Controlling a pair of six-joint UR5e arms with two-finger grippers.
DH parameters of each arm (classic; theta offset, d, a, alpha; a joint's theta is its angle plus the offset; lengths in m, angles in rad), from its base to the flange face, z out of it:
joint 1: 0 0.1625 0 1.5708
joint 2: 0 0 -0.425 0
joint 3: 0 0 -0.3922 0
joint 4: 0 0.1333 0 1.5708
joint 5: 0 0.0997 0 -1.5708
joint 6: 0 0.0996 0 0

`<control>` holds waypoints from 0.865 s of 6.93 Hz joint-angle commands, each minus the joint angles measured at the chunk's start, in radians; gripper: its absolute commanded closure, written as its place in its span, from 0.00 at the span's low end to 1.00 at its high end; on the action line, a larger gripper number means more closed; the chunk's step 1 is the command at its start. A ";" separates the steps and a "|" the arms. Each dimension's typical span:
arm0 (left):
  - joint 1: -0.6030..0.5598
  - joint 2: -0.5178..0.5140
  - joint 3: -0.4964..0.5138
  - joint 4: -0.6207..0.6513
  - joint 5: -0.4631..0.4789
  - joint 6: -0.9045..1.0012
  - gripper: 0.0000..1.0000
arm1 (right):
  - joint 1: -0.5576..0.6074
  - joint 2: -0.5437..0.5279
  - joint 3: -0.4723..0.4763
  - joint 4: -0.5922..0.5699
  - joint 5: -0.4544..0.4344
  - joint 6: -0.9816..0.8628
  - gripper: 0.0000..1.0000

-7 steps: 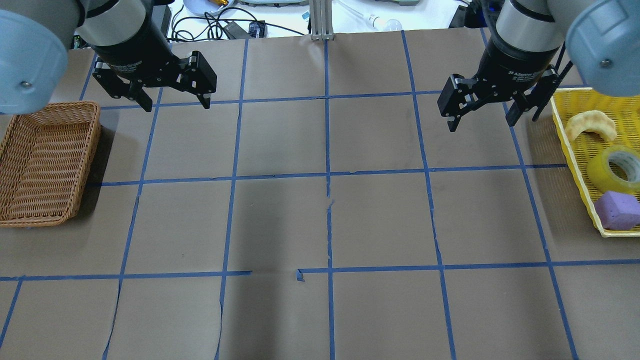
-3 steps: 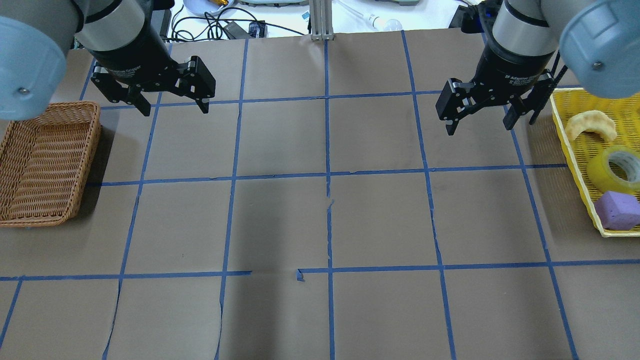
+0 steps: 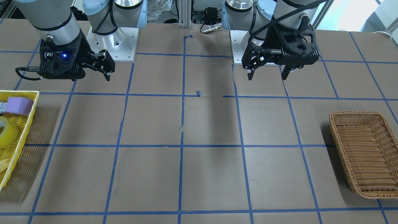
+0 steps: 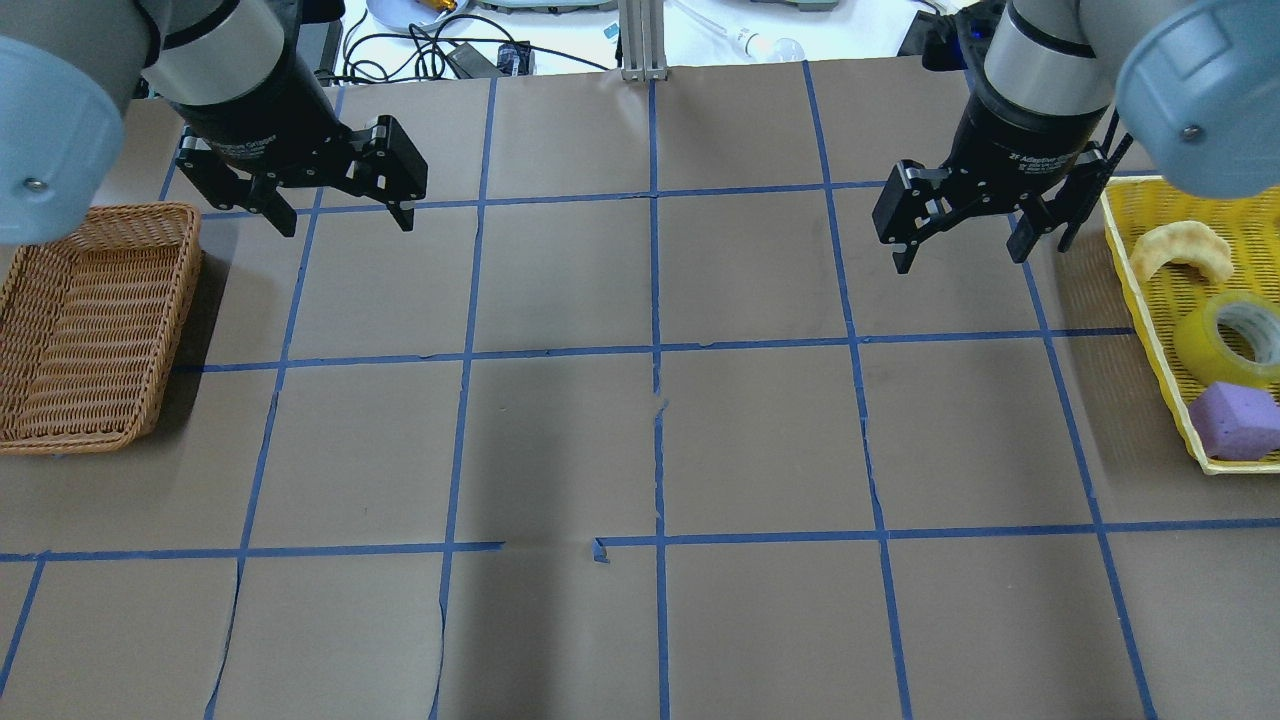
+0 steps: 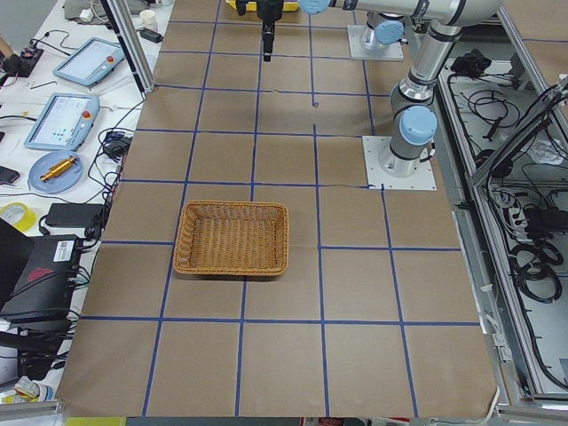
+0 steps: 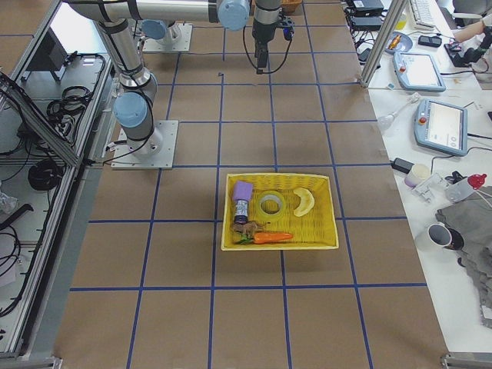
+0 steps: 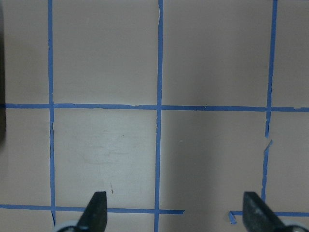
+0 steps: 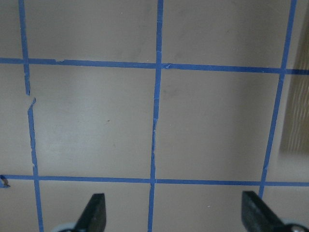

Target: Transfer tape with both arms

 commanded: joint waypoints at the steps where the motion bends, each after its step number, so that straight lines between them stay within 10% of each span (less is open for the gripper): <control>1: 0.000 0.000 0.000 -0.001 -0.003 0.000 0.00 | 0.000 -0.002 -0.001 0.000 0.003 0.003 0.00; 6: 0.002 0.000 0.000 -0.004 -0.011 0.001 0.00 | -0.020 0.007 -0.005 -0.020 -0.006 -0.003 0.00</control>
